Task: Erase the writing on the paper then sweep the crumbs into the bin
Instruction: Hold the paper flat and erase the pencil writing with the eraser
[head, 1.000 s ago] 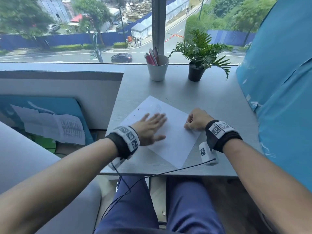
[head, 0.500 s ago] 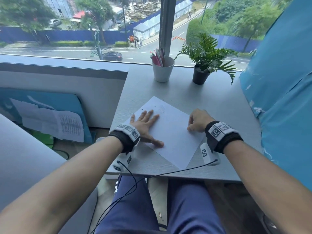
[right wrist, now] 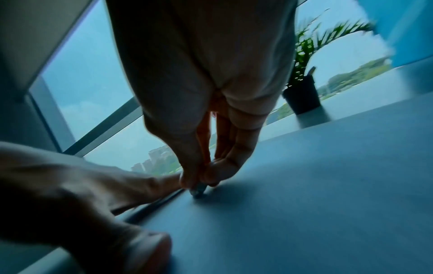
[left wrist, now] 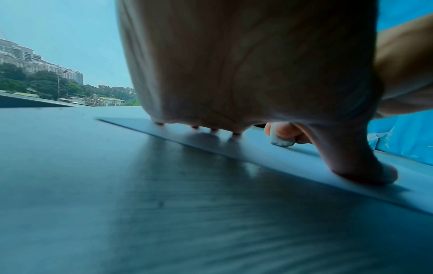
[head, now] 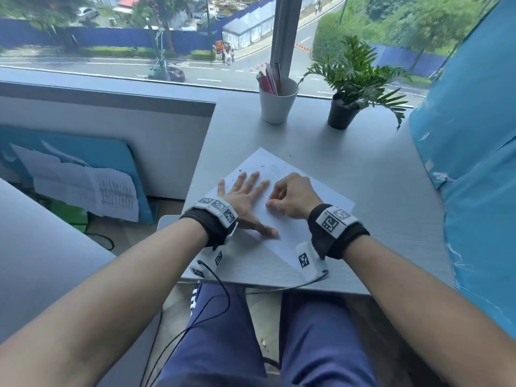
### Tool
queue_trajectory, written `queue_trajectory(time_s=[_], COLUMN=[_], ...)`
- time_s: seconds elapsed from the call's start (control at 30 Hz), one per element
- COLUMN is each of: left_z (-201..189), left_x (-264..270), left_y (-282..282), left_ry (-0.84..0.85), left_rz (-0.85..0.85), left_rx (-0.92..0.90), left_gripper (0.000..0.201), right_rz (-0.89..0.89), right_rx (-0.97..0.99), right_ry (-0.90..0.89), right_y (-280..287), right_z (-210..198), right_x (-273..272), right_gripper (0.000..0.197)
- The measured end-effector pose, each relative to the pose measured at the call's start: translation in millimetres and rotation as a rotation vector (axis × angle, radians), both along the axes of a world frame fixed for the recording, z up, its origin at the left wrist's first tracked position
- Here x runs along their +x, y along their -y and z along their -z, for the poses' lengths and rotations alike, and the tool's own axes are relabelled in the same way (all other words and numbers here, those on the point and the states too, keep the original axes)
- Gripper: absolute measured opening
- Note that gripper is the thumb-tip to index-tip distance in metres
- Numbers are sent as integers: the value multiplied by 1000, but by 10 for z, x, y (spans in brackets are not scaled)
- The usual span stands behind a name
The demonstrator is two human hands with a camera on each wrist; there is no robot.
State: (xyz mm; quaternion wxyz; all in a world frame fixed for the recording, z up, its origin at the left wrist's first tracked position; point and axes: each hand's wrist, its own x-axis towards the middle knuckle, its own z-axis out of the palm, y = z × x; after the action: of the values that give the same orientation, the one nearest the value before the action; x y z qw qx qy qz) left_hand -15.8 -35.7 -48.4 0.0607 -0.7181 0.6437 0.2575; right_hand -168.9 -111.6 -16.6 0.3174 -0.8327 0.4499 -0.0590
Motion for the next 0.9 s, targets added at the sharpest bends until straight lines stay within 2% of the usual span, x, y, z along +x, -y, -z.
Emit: queue_trajectory(time_s=[0.17,0.3,0.43,0.47,0.57,0.6,0.7,0.77,0.83,0.9], left_z=[-11,-8,-4,-1,1,0,-13,-6,-6,-15], left_x=[-12,-1,-10,-12,5,8,-10,0,8,-3], left_y=[8,23,32,30,35,37,40,38,35,28], left_ry=[10,8,23,25,16,19,24,24,20,31], left_rz=[-1,-3,-5,-2,8,9,11,16,18,24], left_rx=[3,12,19,16,24,19,28,33,30,20], left_gripper=[140,142,141,141,141,142,142,142,143,142], right_rz=[147,-53,128,120,-69,-78,51,2,-98,-32], right_rx=[-93,-36,-64,-63,-31,-28,-72,-58,36,77], right_ry=[39,-6,68,65,6,-5,19,-2,-26,-2], right_y=[271,55,310,279,73,98,280,207,91,161], right_z=[-59,-10,-49,-40,5,-12,-33,-11,-10,-47], right_x=[-41,-9,-14,-7,15,22,36,59,2,-165], right_gripper=[9,7,5,4,7,9,12,11,10,8])
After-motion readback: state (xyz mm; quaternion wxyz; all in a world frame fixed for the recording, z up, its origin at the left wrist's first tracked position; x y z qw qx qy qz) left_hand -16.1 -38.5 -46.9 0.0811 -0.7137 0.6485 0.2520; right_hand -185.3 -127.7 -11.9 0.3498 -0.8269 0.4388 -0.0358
